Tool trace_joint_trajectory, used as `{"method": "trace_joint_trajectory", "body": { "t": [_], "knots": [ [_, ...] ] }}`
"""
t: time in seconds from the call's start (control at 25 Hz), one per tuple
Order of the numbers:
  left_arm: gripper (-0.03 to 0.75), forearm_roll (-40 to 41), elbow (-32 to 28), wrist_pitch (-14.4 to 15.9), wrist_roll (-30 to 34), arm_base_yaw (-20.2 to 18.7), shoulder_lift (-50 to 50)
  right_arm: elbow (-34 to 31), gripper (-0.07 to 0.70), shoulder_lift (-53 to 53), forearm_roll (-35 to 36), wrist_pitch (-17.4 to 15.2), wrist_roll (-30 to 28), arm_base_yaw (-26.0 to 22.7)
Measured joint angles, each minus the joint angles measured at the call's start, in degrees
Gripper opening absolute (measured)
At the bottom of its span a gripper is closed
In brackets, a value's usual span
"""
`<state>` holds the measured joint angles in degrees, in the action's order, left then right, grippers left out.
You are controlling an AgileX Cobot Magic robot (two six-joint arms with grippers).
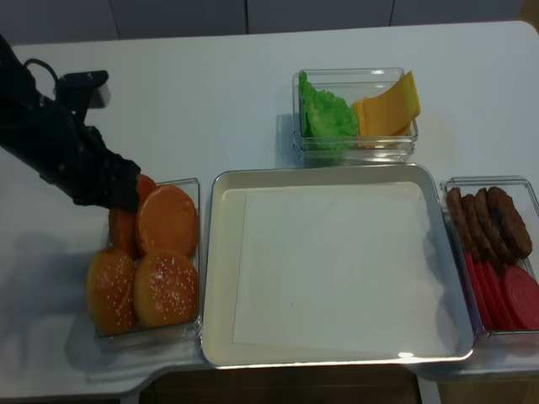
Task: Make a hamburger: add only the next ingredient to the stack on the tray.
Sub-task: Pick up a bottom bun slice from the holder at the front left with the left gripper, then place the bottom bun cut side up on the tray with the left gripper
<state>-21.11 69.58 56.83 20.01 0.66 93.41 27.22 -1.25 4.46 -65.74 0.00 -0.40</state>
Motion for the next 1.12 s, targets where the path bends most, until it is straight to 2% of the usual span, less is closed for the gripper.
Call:
{"method": "trace_joint_trajectory", "body": {
  "t": [0.12,0.28,0.6,0.8,0.92,1.0,1.12],
  "knots": [
    [0.137,0.00,0.13,0.00,1.01,0.00,0.00,0.00,0.510,0.00,0.00,0.00,0.00,0.00],
    [0.136,0.00,1.73,1.46,2.27,0.00,0.03,0.00,0.510,0.00,0.00,0.00,0.00,0.00],
    [0.134,3.81,11.57,5.73,2.45,0.00,0.03,0.00,0.510,0.00,0.00,0.00,0.00,0.00],
    [0.134,5.78,15.80,6.91,0.35,-0.45,-2.22,0.00,0.510,0.00,0.00,0.00,0.00,0.00],
    [0.134,6.00,16.40,8.42,0.08,-3.55,-3.87,0.00,0.510,0.00,0.00,0.00,0.00,0.00],
    [0.134,6.98,16.40,9.86,0.08,-7.95,-4.31,0.00,0.510,0.00,0.00,0.00,0.00,0.00],
    [0.134,9.83,16.40,9.80,-0.71,-15.76,-4.31,0.00,0.510,0.00,0.00,0.00,0.00,0.00]
  ]
}}
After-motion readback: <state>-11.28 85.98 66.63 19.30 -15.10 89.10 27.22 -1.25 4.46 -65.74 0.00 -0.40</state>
